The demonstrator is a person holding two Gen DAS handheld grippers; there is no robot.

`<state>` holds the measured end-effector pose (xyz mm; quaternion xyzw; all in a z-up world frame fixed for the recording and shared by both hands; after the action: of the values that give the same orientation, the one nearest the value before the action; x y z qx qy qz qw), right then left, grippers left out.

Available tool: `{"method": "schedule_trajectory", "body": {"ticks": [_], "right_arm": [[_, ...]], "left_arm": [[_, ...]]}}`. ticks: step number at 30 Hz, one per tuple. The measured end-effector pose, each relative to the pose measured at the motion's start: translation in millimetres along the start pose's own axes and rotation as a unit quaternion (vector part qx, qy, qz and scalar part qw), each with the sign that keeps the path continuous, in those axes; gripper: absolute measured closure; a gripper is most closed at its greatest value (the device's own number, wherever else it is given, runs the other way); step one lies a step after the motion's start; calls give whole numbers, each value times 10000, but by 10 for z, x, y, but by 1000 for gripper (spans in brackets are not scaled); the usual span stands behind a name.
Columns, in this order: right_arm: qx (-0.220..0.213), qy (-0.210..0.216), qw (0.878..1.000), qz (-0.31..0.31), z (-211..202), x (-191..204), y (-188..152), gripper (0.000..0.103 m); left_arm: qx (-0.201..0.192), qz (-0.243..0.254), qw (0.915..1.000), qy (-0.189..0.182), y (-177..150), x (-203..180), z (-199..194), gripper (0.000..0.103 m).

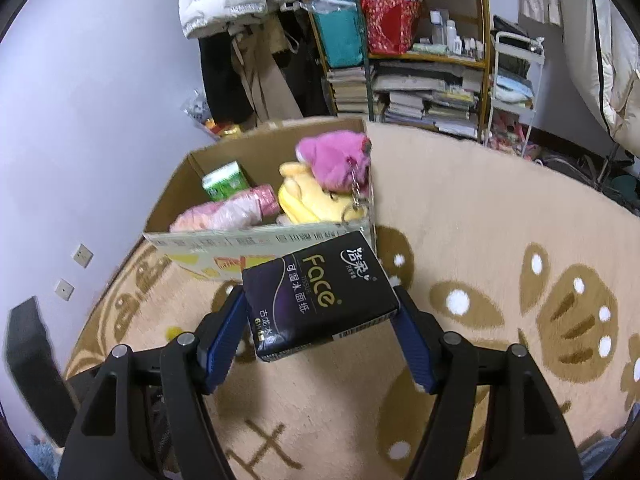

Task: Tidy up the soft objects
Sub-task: 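Carry the white plush and black tissue pack over the box and release both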

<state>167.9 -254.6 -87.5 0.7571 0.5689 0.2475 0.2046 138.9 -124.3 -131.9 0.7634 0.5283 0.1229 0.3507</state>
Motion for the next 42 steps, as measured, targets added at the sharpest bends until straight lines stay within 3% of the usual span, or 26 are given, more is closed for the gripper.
{"method": "schedule_trajectory", "body": {"ticks": [11,24,31,34,42], "right_arm": [[-599,31,9971,-469,-238,186,332,28],[-947,-8,9925,-771,-70,399,874,28],[-978,77,9921,-782,170,417,1055,28],[-923,270,9923,-775,304,423,1065,28],[-728,166,9942,-777,620,386,997,28]], "left_arm": [[-1153,182,9929,223,782,62,-655,100],[-1821,404,9817,377,1708,228,-793,100],[-1575,371,9858,458,1824,332,-439,99],[-1443,276,9882,442,1777,399,-256,99],[-828,175,9955,437,1530,498,326,98]]}}
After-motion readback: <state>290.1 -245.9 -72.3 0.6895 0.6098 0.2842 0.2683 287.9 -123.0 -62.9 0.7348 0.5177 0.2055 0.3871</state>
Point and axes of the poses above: each gripper's, at about its wrist camera, not at the fingertips, and z roughly the way its jaws point, x to its left, y to its top, the point moved 6 cm from there along z, roughly the way its jaws point, and after that the axes turned 6 degrees about -y, right-handed, at the moved point
